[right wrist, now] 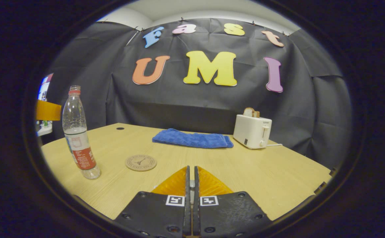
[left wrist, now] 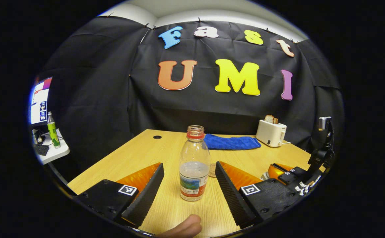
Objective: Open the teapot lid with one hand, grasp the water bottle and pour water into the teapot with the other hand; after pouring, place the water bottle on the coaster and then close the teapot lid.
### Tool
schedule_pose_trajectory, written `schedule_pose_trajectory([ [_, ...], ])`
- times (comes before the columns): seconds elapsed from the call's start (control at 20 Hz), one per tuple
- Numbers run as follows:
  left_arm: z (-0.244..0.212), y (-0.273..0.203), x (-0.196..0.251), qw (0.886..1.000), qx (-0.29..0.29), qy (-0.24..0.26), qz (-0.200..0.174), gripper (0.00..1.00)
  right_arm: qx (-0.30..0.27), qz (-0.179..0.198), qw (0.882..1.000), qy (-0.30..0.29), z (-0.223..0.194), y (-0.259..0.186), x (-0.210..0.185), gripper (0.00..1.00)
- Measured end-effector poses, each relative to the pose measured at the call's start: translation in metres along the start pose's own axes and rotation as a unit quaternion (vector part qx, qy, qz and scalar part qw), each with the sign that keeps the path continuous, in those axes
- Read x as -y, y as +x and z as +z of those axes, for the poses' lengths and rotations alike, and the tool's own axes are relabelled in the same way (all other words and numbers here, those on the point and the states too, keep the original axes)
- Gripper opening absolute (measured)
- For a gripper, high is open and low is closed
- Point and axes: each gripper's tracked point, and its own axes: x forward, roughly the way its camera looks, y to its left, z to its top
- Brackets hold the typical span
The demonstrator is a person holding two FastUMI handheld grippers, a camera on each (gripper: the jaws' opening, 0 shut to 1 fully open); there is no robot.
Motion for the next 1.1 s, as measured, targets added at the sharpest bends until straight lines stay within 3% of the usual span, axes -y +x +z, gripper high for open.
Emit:
schedule_pose_trajectory([
  [0.35,-0.013,0.012,0.004,1.000,-0.007,0.010,-0.018,0.98,0.036,0.000,0.999,0.001,0.016,-0.009,-0.002,0.00],
  [0.55,-0.028,0.026,-0.004,1.000,-0.013,0.021,0.000,0.98,0.045,0.014,0.999,0.026,0.028,-0.023,0.001,0.00],
  [0.85,-0.036,0.053,0.004,0.999,0.024,-0.008,-0.033,0.98,0.069,0.005,0.997,0.019,0.042,-0.043,0.019,0.00],
  [1.1,-0.036,0.067,0.003,0.999,0.043,-0.010,-0.030,0.98,0.078,0.015,0.996,0.031,0.044,-0.049,0.027,0.00],
])
